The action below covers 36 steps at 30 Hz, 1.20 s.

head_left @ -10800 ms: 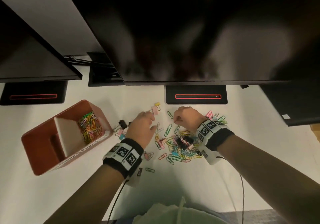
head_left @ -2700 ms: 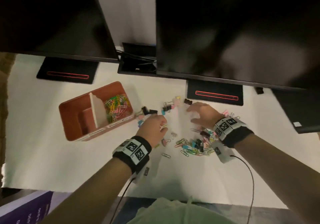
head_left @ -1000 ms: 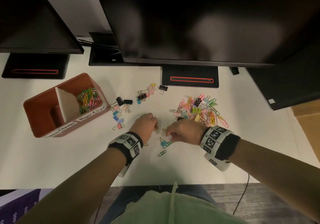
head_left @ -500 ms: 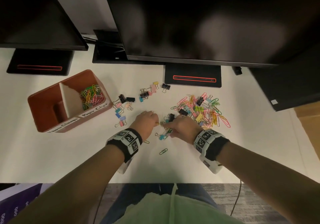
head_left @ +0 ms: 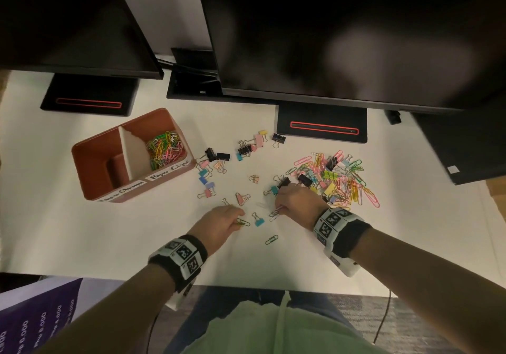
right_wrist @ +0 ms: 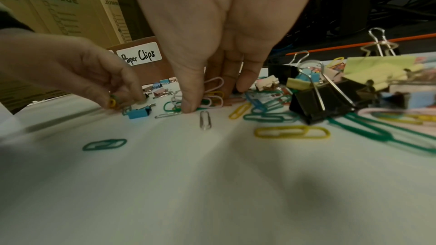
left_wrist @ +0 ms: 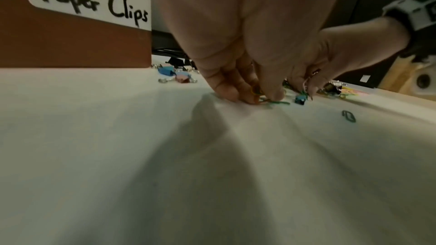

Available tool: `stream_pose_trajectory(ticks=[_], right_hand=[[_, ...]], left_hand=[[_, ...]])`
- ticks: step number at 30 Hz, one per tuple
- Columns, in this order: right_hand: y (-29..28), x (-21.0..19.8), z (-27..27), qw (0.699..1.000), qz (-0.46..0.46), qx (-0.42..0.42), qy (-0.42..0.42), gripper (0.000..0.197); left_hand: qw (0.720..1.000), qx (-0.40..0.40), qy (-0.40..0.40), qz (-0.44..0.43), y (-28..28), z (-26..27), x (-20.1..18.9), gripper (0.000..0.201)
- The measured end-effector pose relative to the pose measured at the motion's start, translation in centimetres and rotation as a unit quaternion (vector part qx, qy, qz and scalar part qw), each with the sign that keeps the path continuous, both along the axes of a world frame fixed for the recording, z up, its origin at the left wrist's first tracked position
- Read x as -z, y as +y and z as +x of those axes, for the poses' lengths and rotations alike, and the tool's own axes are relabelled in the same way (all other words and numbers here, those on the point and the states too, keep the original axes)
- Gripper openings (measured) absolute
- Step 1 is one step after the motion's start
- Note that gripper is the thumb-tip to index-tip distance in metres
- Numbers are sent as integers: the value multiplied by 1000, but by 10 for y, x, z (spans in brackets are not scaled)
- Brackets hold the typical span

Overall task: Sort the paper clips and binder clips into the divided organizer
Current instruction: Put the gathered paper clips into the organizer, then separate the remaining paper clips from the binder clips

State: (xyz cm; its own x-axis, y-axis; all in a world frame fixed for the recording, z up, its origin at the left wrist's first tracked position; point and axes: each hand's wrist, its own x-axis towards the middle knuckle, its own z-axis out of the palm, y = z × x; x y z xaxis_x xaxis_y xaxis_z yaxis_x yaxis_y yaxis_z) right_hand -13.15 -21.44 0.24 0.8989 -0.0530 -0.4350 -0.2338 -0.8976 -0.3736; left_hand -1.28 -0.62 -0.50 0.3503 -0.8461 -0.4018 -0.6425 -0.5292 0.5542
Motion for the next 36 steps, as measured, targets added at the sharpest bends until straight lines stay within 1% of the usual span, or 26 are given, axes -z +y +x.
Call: stream_pose_trajectory(ticks=[5, 7, 10, 13, 15, 18, 20, 22, 24, 27, 29, 31, 32, 34, 35, 36], right_hand=[[3, -7, 3, 999, 25, 23, 29, 17], [4, -9, 6, 998, 26, 32, 49, 19], [6, -9, 9, 997, 8, 26, 74, 22], [7, -9, 10, 997, -5, 14, 71, 23], [6, -11, 11, 997, -13, 1, 73, 24], [4, -21, 17, 998, -9, -6, 64, 22], [3, -35, 28, 999, 4, 11, 34, 20], [9, -55, 50, 1000, 19, 16, 2, 20], [19, -76, 79, 999, 34, 10, -35, 20], [42, -101, 133, 992, 69, 12, -102, 20], [59, -112, 172, 986, 87, 29, -139, 16], [75, -114, 206, 982, 103, 50, -151, 16], [82, -113, 220, 981, 110, 59, -145, 20], [89, -108, 234, 979, 137, 84, -124, 34], [88, -105, 236, 976, 152, 96, -119, 40], [85, -104, 232, 974, 161, 103, -124, 42]], left_hand=[[999, -7, -33, -19, -11, -2, 8, 22], [999, -8, -40, -20, -18, -1, 9, 20], [999, -8, -45, -10, -24, 2, 13, 18], [999, -3, -47, 17, -26, 4, 13, 18], [999, -12, -31, 20, -26, 6, 6, 18], [996, -69, -3, -49, -21, 17, -15, 13], [986, -132, 6, -101, -16, 33, -37, 7], [966, -218, 20, -137, -8, 56, -60, 4], [941, -299, 30, -155, 2, 85, -81, 6], [920, -372, -7, -127, 19, 125, -105, 6], [917, -388, -38, -86, 26, 146, -108, 9], [920, -386, -40, -53, 28, 159, -106, 11], [922, -382, -36, -43, 28, 161, -105, 14], [931, -358, -68, -30, 27, 160, -107, 23], [934, -341, -100, -41, 27, 158, -110, 27], [935, -324, -126, -73, 26, 153, -112, 30]])
